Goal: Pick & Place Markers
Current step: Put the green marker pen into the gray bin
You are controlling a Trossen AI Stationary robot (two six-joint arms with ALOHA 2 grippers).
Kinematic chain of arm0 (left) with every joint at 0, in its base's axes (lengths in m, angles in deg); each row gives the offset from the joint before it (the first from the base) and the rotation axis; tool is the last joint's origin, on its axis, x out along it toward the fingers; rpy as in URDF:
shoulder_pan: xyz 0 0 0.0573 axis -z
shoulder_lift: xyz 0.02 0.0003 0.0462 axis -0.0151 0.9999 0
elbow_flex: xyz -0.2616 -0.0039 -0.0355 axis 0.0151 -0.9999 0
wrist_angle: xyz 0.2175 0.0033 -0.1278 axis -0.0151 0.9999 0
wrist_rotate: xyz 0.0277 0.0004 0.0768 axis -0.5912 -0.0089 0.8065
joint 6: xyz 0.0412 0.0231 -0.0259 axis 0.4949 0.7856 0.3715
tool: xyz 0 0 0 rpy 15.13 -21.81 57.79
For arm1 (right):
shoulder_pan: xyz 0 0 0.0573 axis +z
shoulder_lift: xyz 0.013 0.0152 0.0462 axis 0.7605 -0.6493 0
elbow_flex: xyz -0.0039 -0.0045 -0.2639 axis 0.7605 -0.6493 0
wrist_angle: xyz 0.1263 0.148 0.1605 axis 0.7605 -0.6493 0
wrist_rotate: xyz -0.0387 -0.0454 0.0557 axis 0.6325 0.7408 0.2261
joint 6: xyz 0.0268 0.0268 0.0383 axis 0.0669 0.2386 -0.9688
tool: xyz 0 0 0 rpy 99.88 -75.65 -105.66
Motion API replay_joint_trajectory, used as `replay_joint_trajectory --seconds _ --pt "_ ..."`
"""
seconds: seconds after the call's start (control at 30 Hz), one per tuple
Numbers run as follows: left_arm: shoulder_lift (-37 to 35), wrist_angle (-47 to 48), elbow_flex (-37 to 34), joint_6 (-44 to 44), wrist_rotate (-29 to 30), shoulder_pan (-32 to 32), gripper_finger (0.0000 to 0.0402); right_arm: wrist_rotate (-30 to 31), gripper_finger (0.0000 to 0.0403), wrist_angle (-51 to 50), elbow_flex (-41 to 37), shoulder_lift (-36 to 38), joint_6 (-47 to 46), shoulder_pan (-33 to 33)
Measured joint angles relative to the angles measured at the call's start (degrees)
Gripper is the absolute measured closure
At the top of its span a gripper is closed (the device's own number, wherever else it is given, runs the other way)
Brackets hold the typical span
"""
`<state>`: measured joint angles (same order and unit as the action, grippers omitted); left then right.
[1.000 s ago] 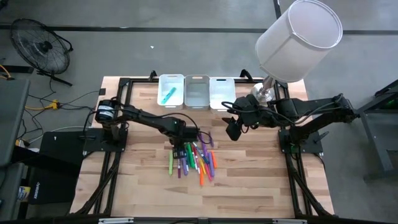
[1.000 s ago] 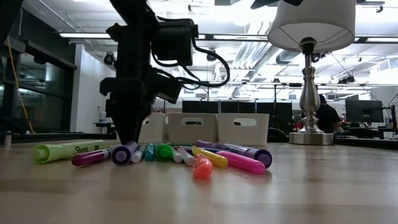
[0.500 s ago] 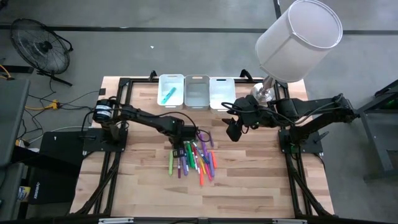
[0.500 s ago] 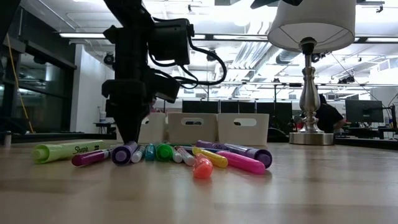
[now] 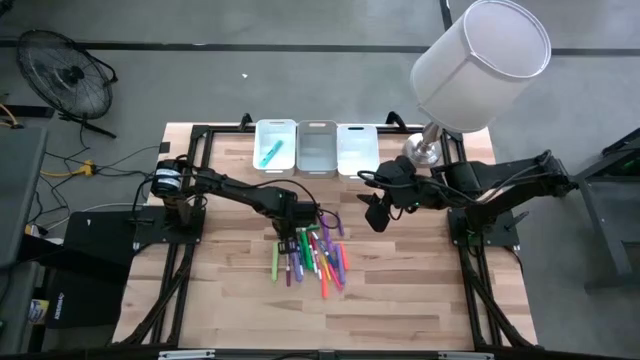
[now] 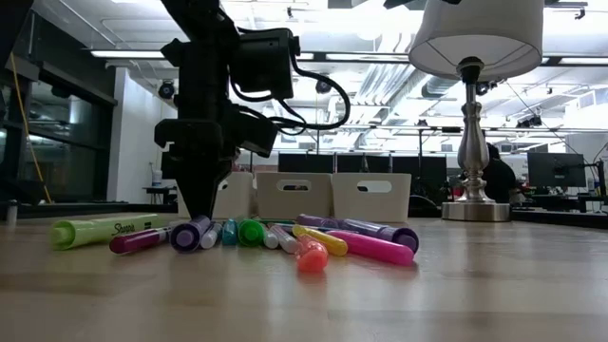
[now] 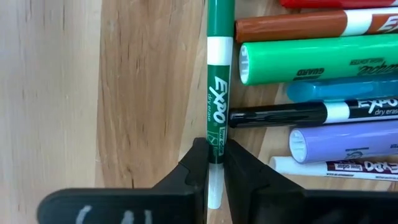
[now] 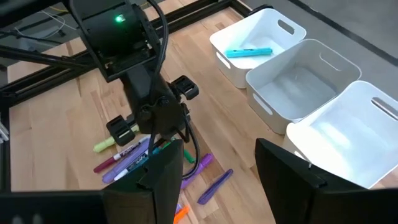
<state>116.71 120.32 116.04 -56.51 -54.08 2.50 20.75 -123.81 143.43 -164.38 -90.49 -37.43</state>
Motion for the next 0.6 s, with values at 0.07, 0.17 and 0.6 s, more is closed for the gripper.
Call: replay_joint_trajectory --seconds 0.07,0.17,0.6 --pt "-0.81 -0.04 -0.21 0.25 -0.66 -0.57 0.038 -0.06 0.0214 0.0 0.0 0.0 -0.14 0.08" --pt "-1.82 0.15 0.38 0.86 -0.74 -1.86 0.0386 0.05 0.0214 0.02 0.0 0.0 -0.14 0.37" --pt "-5.6 1.17 0.48 -0.8 -0.74 -4.73 0.0387 0.17 0.0214 0.0 0.0 0.0 -0.12 0.37"
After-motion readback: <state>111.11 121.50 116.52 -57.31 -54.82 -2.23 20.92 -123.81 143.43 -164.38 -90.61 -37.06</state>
